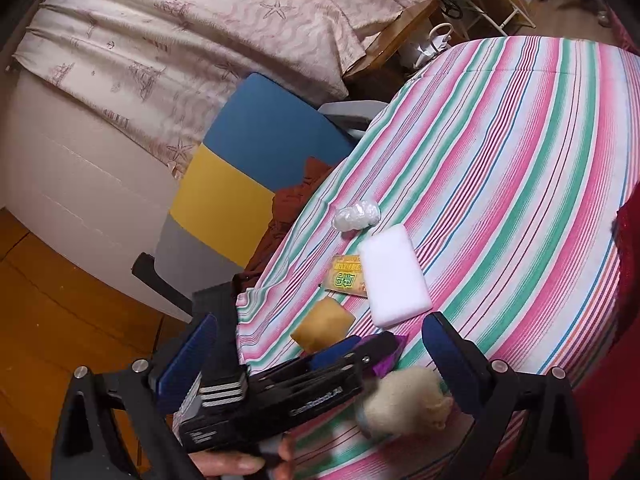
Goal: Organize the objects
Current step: 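Grasp the purple packet with the left tool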
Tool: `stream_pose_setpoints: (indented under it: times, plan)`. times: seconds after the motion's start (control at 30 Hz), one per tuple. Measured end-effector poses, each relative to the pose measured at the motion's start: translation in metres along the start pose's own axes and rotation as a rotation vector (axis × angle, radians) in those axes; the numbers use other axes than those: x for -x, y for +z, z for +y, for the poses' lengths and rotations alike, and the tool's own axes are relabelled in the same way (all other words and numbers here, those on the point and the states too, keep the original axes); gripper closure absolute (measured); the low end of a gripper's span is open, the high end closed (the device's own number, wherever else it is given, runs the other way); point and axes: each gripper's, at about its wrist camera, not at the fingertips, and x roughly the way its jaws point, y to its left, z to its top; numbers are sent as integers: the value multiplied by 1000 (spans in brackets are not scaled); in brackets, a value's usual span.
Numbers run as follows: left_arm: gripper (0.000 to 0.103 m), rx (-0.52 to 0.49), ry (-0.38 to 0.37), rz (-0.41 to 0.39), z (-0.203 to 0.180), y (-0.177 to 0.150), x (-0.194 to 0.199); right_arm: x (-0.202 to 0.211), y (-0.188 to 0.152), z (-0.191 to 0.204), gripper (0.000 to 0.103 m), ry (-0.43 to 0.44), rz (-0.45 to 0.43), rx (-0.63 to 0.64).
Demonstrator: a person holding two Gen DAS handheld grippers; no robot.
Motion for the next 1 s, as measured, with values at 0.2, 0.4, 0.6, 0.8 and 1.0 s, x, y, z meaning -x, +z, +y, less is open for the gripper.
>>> stream_pose_setpoints:
  times: [0.2,0.4,0.6,0.8,1.0]
  plan:
    - [55,-27,5,-42,17,-16,12,-1,0,-1,0,-18,3,-3]
    - [57,-6,29,-103,43,-47,34,-15,1,0,0,-97,80,9]
    - [57,5,118,-168,61,-85,58,-44,-3,8,0,-189,256,95]
    - [57,34,177,-218,70,-114,74,-75,-17,17,0,-289,433,206]
    - [57,87,193,-267,77,-137,82,-95,-30,23,0,-416,531,301]
